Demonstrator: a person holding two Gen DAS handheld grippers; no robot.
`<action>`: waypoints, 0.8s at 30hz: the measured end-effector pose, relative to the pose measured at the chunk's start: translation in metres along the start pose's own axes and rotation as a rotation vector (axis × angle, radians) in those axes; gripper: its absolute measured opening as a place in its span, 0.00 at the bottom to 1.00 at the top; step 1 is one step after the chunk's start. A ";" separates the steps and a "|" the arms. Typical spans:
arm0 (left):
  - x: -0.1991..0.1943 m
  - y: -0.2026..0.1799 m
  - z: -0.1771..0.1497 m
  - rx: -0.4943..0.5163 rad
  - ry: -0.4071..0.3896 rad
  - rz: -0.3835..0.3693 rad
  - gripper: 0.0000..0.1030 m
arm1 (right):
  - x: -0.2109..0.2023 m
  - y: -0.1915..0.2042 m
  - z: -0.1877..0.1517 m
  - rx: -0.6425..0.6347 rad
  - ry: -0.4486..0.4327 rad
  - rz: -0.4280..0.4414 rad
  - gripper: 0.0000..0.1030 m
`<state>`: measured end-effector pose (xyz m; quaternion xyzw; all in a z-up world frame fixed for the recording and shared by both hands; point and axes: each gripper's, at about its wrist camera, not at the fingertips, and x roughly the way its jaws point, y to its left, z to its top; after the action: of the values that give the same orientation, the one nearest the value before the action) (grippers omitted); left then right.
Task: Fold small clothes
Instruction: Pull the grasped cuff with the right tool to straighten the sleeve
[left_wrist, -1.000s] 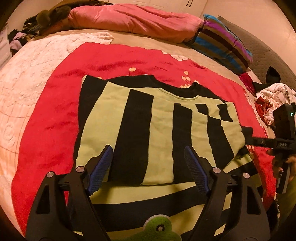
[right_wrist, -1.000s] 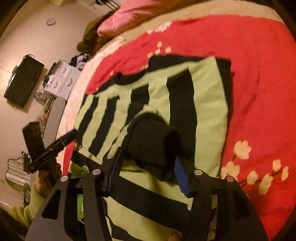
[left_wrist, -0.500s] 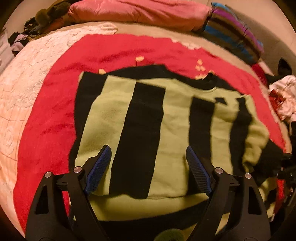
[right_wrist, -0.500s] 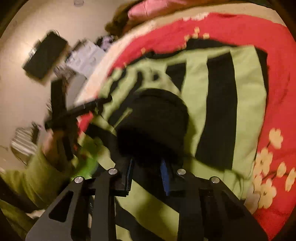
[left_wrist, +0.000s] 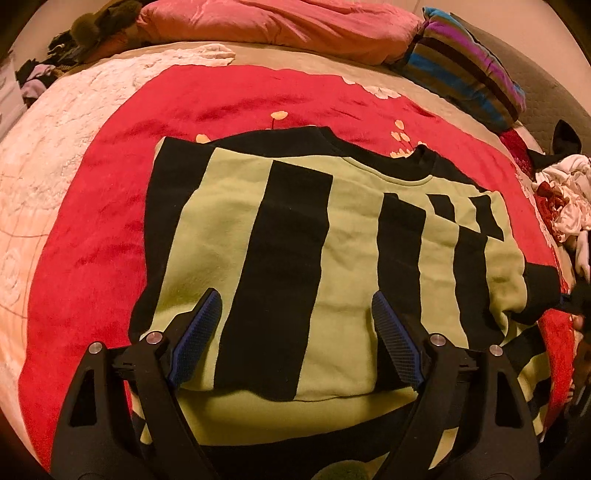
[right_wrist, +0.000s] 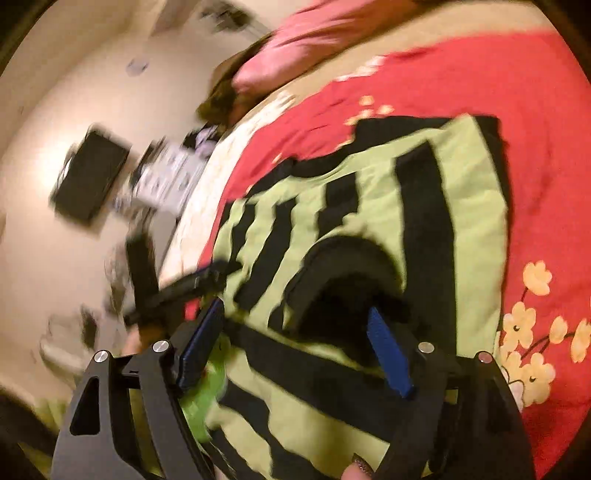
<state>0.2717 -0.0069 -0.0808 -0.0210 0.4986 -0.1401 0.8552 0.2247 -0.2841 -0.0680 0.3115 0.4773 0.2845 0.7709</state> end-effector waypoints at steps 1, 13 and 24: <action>0.000 0.000 0.000 0.000 0.000 0.000 0.74 | 0.000 -0.008 0.003 0.062 -0.018 0.019 0.75; -0.008 0.003 -0.001 -0.046 -0.027 -0.022 0.74 | -0.037 0.002 0.016 0.019 -0.139 -0.068 0.02; 0.001 -0.005 -0.004 0.007 -0.013 0.020 0.74 | 0.013 -0.021 0.032 -0.078 -0.001 -0.386 0.10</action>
<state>0.2675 -0.0116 -0.0828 -0.0139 0.4925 -0.1334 0.8599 0.2616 -0.2952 -0.0800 0.1840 0.5165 0.1496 0.8228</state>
